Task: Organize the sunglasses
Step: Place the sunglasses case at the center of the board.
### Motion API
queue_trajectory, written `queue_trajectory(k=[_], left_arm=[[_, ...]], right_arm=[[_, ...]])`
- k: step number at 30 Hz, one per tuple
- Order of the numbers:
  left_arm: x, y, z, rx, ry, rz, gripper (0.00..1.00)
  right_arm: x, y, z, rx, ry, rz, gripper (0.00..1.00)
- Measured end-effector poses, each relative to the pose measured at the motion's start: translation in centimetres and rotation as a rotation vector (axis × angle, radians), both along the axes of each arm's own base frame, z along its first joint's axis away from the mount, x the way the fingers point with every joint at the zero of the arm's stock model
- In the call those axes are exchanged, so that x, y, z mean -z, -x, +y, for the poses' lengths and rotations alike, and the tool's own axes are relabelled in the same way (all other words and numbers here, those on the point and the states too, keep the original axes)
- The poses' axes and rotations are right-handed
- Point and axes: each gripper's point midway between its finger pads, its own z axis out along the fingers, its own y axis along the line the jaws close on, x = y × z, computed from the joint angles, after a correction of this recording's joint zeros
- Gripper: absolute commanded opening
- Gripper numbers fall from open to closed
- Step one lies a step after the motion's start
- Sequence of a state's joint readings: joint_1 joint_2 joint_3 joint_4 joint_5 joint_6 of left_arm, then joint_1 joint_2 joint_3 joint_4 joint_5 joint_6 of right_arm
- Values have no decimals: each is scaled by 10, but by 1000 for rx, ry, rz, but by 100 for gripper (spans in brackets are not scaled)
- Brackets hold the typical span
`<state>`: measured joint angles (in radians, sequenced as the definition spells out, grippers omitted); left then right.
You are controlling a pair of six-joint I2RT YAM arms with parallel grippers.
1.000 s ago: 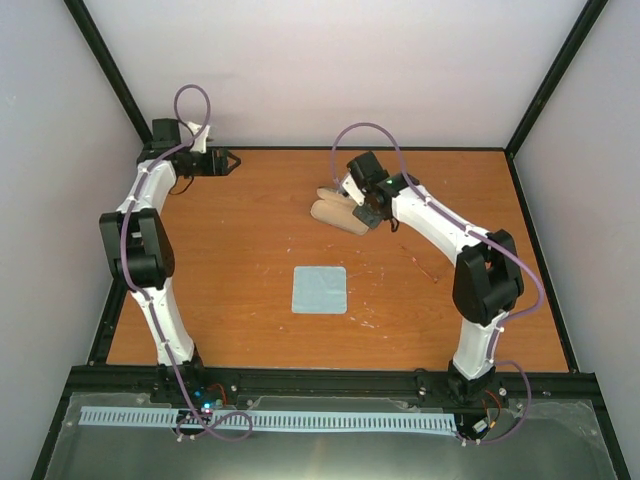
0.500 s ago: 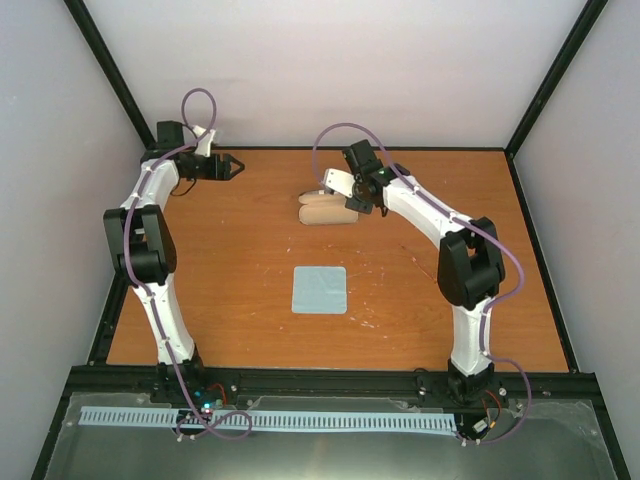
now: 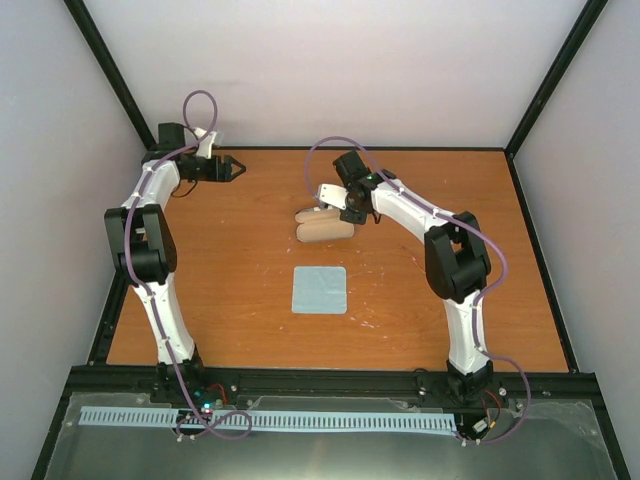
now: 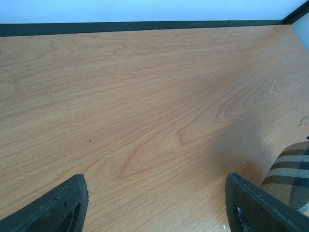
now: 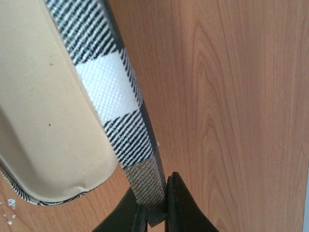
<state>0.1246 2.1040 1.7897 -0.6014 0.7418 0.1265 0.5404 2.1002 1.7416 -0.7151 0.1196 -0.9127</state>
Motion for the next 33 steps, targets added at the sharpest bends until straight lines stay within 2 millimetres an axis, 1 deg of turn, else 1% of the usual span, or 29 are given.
queue_trajectory(k=[5,10,13,19,26,33], left_arm=[[5,2,0,0,1,12,77],[7,3,0,-1,3,18,77],[7,3,0,-3,3,19,76],[8,3,1,-7,-2,21,76],[8,2,2,-11,-7,16,76],[13,3,0,-9,-12,21,76]], right_arm=[[5,-7,-3,20,18,-20,4],[18,-11,-8,55,46,-24,6],[25,-12,-9,79,51,-17,12],[26,-12,-9,116,37,-13,30],[26,-9,-4,138,19,-8,42],[22,-9,-7,160,19,-20,49]])
